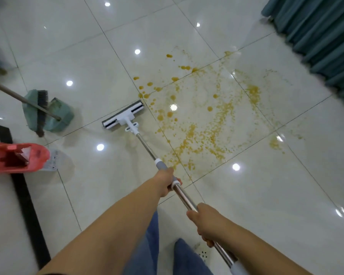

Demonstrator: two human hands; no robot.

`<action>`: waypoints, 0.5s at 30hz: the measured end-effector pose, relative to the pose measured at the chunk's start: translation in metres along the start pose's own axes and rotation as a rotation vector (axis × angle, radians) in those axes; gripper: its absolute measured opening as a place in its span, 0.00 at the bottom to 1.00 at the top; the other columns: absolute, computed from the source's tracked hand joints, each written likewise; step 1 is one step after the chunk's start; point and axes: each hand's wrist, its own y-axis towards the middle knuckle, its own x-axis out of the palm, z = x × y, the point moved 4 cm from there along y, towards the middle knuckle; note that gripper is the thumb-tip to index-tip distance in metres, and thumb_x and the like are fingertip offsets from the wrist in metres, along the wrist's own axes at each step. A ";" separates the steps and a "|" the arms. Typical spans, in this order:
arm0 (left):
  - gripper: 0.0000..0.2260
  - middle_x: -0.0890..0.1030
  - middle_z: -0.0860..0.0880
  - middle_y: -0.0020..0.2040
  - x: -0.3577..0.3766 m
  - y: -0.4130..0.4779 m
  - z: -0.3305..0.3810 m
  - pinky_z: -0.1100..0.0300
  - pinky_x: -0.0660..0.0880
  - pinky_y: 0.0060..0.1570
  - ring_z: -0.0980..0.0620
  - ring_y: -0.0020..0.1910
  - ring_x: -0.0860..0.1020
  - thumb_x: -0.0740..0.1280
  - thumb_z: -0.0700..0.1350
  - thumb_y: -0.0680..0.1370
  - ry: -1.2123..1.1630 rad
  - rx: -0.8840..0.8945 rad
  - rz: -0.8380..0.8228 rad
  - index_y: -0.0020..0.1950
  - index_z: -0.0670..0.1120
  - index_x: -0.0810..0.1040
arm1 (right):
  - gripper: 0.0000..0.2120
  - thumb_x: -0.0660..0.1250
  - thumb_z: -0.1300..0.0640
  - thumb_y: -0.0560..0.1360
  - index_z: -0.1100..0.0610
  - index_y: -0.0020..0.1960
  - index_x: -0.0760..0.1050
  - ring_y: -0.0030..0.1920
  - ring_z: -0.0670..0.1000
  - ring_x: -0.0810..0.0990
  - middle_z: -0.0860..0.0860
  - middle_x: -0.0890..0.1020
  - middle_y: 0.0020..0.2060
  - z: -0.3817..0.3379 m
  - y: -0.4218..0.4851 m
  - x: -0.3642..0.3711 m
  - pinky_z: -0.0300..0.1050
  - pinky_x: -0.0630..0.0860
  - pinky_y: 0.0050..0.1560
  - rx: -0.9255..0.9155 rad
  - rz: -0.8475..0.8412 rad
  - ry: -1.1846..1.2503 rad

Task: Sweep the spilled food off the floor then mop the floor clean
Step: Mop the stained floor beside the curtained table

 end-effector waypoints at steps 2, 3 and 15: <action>0.17 0.74 0.44 0.33 0.041 -0.013 -0.040 0.56 0.76 0.38 0.50 0.30 0.74 0.55 0.49 0.83 0.016 -0.017 -0.004 0.65 0.39 0.64 | 0.09 0.56 0.49 0.81 0.55 0.52 0.65 0.32 0.47 0.70 0.51 0.71 0.38 0.058 -0.009 -0.009 0.39 0.72 0.31 -0.018 0.012 -0.038; 0.15 0.74 0.44 0.33 0.062 -0.020 -0.060 0.56 0.76 0.38 0.50 0.30 0.74 0.55 0.49 0.83 0.023 -0.026 -0.007 0.63 0.40 0.64 | 0.09 0.56 0.49 0.81 0.55 0.53 0.66 0.32 0.48 0.71 0.52 0.71 0.38 0.088 -0.015 -0.015 0.40 0.73 0.31 -0.017 0.014 -0.054; 0.15 0.76 0.42 0.40 0.231 -0.100 -0.210 0.50 0.79 0.46 0.47 0.34 0.76 0.61 0.46 0.81 -0.135 -0.138 -0.145 0.62 0.38 0.67 | 0.16 0.58 0.46 0.80 0.59 0.54 0.69 0.29 0.50 0.72 0.54 0.73 0.37 0.303 -0.109 -0.075 0.41 0.71 0.27 0.137 0.073 -0.135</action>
